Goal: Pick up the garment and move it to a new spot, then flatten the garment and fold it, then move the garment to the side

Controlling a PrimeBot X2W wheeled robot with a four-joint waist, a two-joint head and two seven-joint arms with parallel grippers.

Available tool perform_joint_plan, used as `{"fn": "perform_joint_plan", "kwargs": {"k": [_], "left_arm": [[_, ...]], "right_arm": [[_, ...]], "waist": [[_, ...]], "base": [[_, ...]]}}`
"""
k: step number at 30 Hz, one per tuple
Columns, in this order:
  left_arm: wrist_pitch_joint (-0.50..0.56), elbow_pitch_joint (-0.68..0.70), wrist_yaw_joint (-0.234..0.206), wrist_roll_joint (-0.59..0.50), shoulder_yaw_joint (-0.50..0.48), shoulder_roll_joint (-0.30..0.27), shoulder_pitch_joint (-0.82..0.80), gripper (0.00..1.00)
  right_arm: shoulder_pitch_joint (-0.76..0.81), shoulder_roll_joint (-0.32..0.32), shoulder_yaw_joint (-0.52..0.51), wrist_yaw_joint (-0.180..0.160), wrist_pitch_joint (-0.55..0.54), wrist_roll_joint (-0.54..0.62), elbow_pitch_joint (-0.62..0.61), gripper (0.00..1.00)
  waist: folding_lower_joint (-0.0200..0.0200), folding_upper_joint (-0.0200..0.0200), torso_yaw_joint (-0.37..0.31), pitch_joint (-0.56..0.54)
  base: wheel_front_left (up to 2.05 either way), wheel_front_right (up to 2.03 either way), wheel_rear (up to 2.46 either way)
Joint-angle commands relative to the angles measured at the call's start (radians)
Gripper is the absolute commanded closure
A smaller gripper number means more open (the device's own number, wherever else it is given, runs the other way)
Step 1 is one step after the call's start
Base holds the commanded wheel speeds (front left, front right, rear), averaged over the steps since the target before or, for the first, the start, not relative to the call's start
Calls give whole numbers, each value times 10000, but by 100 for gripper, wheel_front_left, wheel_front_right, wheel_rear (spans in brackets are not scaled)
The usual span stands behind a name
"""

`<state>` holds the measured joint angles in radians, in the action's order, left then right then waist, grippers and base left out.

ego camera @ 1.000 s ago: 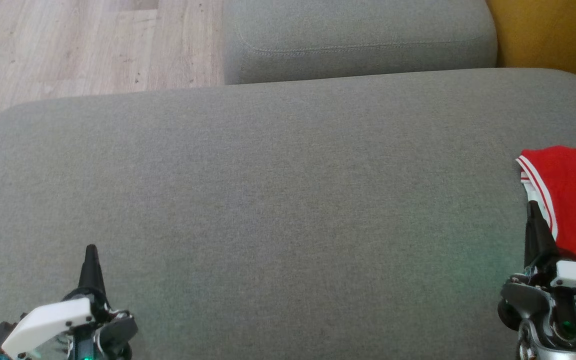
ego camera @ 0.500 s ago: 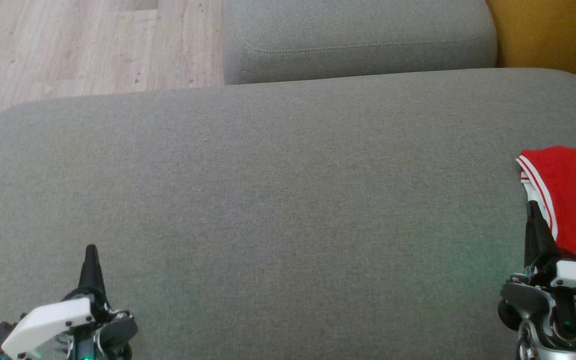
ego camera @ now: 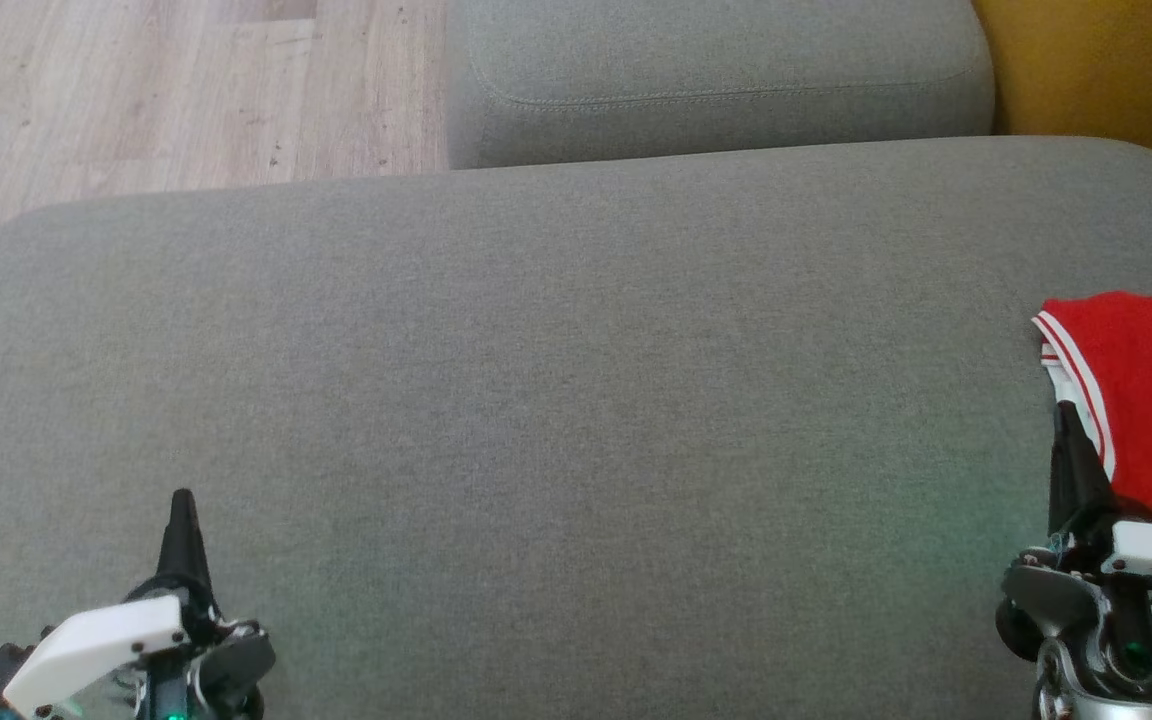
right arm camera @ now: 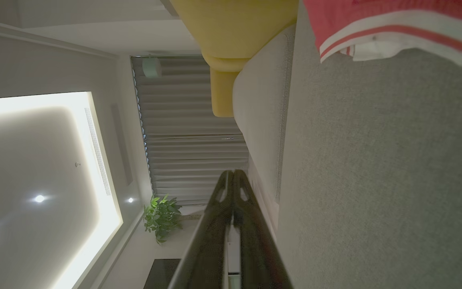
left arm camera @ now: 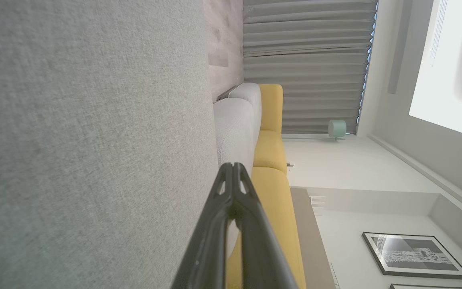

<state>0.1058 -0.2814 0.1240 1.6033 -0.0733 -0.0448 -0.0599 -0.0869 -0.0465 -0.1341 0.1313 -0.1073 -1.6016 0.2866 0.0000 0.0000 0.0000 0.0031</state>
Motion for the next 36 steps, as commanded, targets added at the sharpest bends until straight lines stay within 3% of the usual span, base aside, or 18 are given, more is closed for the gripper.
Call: {"fn": "perform_joint_plan", "kwargs": {"k": [1, 36], "left_arm": [[72, 362, 67, 56, -401, -54, -482, 100], [72, 362, 67, 56, -401, -54, -481, 100]], "right_arm": [[-210, -37, 204, -6, -59, -71, -418, 100], [-210, -37, 205, -6, -58, -72, -418, 100]], "waist": [[0, 0, 0, 0], [0, 0, 0, 0]], "base": [[0, 0, 0], [0, 0, 0]]}}
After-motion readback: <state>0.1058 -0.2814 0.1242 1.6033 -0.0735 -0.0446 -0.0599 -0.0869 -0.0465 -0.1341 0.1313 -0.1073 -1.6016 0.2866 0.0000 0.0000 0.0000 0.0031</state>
